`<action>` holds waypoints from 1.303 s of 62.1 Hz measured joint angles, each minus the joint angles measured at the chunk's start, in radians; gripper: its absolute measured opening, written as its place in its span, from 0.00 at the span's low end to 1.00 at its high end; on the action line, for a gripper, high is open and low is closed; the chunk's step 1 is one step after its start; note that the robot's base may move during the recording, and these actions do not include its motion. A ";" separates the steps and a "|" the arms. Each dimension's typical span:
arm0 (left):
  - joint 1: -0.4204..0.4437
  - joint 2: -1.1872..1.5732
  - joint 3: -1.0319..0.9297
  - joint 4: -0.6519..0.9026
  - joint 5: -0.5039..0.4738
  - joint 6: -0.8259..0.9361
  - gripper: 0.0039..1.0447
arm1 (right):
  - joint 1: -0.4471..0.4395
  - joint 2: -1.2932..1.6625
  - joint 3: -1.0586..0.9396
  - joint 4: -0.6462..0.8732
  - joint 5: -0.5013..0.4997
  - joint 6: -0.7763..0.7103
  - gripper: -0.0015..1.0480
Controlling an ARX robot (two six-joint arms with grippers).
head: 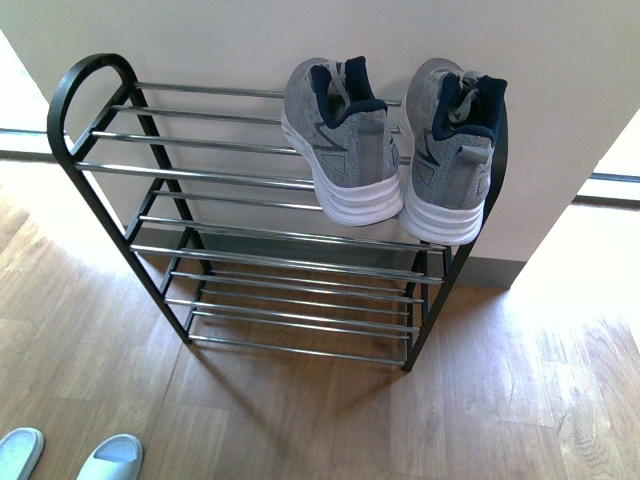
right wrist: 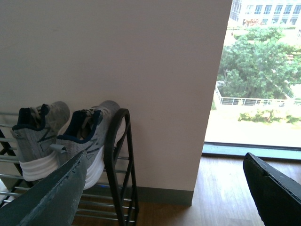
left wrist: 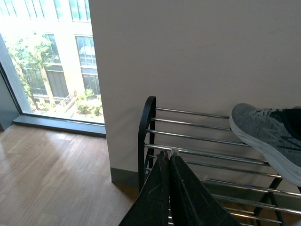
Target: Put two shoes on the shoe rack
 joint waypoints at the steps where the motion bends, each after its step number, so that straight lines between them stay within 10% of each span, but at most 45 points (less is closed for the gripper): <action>1: 0.000 0.000 0.000 0.000 0.000 0.000 0.01 | 0.000 0.000 0.000 0.000 0.000 0.000 0.91; 10: 0.000 0.000 0.000 0.000 0.000 0.000 0.05 | 0.000 0.000 0.000 0.000 0.000 0.000 0.91; 42: 0.001 0.000 0.000 0.000 0.000 0.001 0.92 | 0.000 0.000 0.000 -0.001 0.003 0.000 0.91; 81: 0.001 0.000 0.000 0.000 0.000 0.002 0.91 | 0.000 -0.001 0.000 -0.002 0.000 0.000 0.91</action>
